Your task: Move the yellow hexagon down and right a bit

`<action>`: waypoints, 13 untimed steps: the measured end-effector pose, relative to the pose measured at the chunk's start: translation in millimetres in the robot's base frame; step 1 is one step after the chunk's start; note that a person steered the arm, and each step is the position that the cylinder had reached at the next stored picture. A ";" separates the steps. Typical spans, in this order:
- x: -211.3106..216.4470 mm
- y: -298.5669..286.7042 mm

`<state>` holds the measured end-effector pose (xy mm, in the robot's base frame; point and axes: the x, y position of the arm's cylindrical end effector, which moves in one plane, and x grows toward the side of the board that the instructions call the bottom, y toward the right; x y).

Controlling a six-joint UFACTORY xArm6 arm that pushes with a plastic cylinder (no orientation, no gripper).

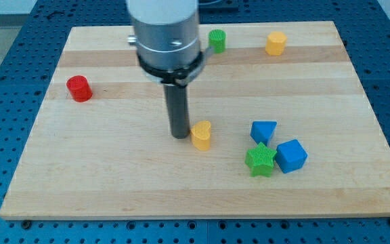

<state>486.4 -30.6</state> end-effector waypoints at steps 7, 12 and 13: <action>-86.1 90.6; -231.6 142.6; -188.5 141.3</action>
<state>297.9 110.7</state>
